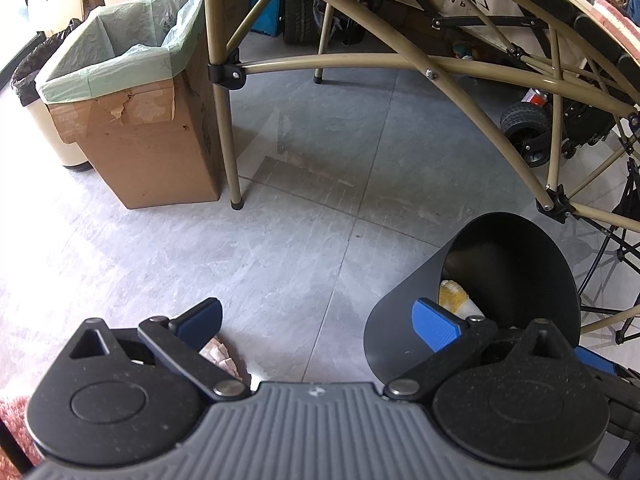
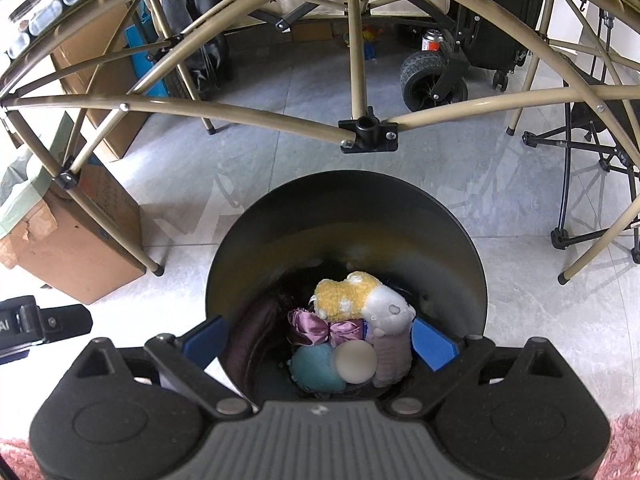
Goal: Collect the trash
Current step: 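Raise both open grippers back toward the table items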
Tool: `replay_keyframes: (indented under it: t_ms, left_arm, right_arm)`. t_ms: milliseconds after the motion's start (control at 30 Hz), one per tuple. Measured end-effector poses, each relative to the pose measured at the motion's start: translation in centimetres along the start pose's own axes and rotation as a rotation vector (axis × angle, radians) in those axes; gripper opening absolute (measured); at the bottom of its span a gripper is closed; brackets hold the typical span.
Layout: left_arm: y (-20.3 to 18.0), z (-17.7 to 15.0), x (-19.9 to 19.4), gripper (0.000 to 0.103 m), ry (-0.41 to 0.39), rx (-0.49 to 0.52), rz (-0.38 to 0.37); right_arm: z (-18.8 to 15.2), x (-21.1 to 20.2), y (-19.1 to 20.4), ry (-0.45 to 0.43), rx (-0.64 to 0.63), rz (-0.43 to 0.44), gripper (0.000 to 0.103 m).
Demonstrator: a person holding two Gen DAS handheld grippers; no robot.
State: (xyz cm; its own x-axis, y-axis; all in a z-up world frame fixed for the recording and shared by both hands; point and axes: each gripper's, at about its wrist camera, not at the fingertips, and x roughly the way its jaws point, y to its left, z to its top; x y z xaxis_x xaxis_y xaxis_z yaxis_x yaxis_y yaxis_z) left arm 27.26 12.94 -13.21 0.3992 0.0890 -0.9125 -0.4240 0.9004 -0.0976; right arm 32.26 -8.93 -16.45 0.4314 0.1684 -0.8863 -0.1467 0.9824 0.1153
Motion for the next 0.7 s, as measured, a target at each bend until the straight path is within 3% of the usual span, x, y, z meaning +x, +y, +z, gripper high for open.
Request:
replay_keyframes:
  t_ms: [367, 700]
  left_arm:
    - [-0.7, 0.2, -2.2, 0.103, -0.087, 0.001, -0.019]
    - [-1.7, 0.4, -6.4, 0.103, -0.222, 0.023, -0.058]
  right_arm:
    - [0.0, -1.8, -0.4, -0.065, -0.018, -0.005, 0.099]
    - [0.1, -6.8, -1.0, -0.225, -0.057, -0.007, 0.099]
